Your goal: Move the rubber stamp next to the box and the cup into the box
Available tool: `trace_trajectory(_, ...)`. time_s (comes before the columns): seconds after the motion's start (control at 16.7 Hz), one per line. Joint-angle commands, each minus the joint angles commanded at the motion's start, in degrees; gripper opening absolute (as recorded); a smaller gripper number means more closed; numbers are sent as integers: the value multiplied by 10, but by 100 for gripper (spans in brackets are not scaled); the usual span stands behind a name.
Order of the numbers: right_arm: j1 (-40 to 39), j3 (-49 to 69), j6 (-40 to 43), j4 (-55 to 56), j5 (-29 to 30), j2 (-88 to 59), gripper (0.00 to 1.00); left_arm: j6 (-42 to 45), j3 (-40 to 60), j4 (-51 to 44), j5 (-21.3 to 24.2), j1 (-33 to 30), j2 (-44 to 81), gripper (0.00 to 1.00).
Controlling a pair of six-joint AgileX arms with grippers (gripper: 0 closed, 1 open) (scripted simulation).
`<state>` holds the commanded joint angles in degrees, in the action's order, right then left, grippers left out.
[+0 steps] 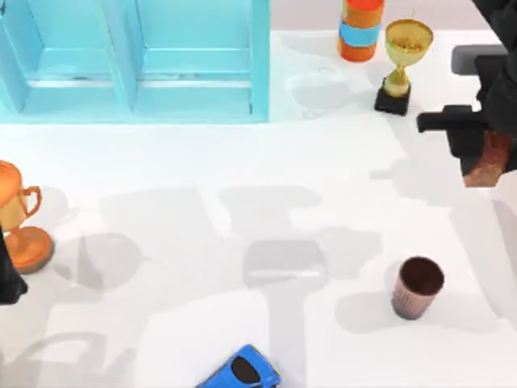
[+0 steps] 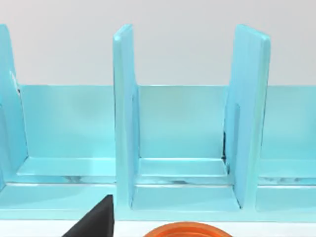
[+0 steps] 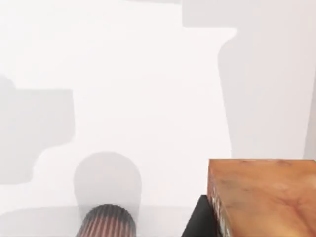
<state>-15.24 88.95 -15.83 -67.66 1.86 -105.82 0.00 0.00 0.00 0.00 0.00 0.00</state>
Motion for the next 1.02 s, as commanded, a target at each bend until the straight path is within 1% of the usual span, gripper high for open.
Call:
trace_trajectory(0.18, 44, -42, 45, 7, -7, 36, 0, 0, 0, 0, 0, 0, 0, 100)
trace_trajectory(0.48, 45, -45, 46, 8, -6, 35, 0, 0, 0, 0, 0, 0, 0, 100)
trace_trajectory(1.02, 46, -112, 47, 97, -6, 13, 0, 0, 0, 0, 0, 0, 0, 100)
